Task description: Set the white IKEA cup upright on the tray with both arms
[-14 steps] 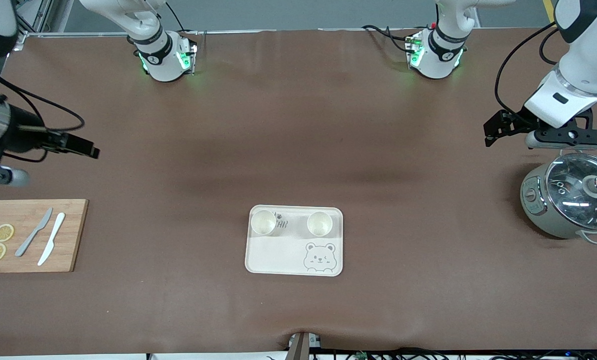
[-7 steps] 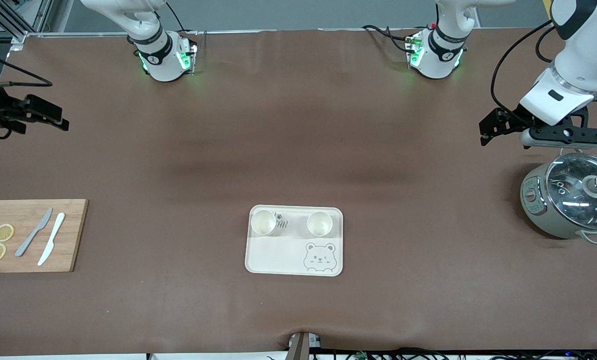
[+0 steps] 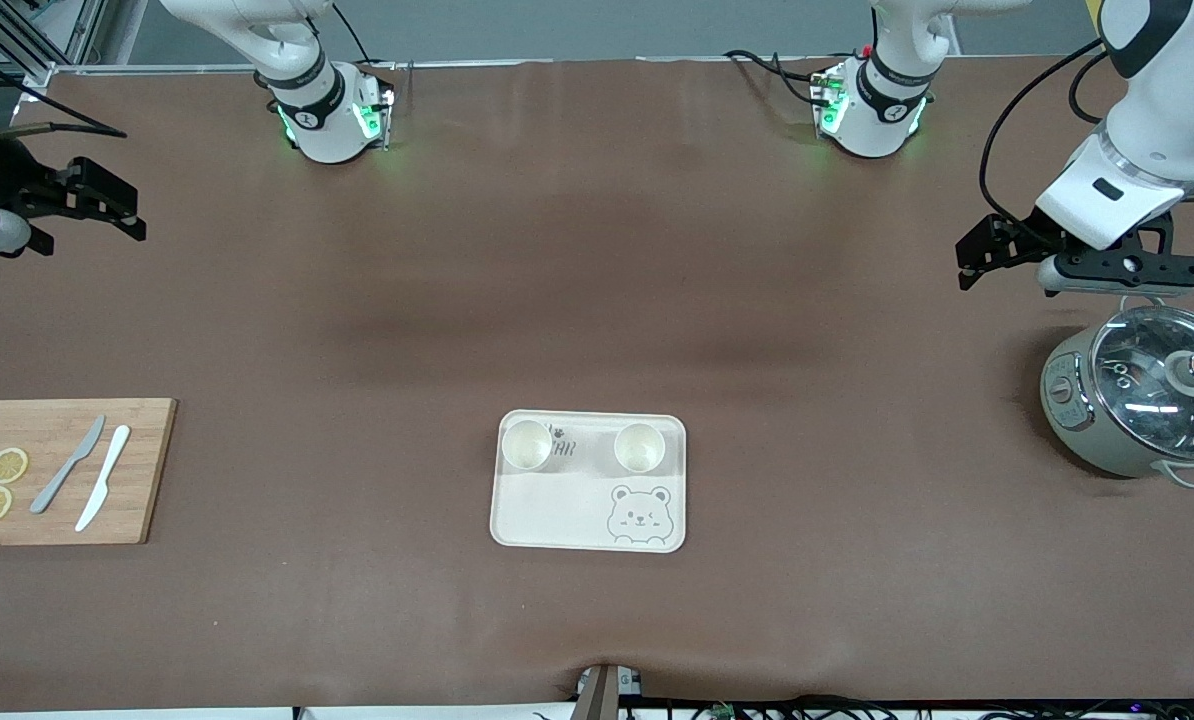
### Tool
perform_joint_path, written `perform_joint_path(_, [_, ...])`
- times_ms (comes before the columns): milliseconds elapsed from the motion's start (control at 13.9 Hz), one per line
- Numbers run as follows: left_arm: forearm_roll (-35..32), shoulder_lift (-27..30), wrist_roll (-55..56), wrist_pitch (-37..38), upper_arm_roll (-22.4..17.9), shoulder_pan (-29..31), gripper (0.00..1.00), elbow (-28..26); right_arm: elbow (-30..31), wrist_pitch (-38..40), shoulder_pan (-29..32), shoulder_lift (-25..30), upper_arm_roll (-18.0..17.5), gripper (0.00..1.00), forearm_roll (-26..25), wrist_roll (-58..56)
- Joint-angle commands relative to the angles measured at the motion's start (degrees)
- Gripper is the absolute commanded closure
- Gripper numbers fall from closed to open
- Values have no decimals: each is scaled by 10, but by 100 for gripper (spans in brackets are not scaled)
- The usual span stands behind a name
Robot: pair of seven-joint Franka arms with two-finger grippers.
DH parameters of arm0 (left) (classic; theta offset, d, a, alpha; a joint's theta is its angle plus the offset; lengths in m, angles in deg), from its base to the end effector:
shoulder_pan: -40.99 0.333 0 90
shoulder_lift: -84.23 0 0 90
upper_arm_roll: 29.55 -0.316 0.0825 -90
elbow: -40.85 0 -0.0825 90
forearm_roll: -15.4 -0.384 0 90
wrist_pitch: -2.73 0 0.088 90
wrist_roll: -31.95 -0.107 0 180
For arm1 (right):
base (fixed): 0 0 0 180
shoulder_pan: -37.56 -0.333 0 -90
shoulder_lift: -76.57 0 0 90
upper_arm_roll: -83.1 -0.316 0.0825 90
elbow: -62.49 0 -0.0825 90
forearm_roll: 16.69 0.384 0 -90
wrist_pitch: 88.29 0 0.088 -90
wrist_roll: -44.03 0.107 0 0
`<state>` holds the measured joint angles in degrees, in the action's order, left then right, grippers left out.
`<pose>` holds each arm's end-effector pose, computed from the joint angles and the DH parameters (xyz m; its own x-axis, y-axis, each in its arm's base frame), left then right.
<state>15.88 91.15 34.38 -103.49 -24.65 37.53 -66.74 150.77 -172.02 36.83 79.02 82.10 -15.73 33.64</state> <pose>0.5284 -0.0804 0.5684 0.9902 -0.1007 0.0963 -0.1013 -0.9948 0.0020 0.5296 0.0182 0.6523 0.9768 0.2117 -0.0332 0.2110 -0.9772 -0.0223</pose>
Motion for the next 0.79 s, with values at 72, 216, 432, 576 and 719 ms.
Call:
perform_joint_path(72, [13,-3,4,13,5,3,0,12,14,-2,2,11,-1,0,-12,-26])
perform_joint_path(216, [13,-3,4,14,8,4,0,11,12,-3,4,11,-1,0,-12,-24])
perform_joint_path(432, [13,-3,6,14,8,3,0,11,-18,11,7,-3,0,0,-13,-23])
perform_joint_path(576, [13,-3,6,14,8,4,0,10,-34,15,5,-20,-1,0,-7,-23])
perform_joint_path(719, [13,-3,6,14,8,3,0,9,-35,25,5,-19,-1,0,-1,-26])
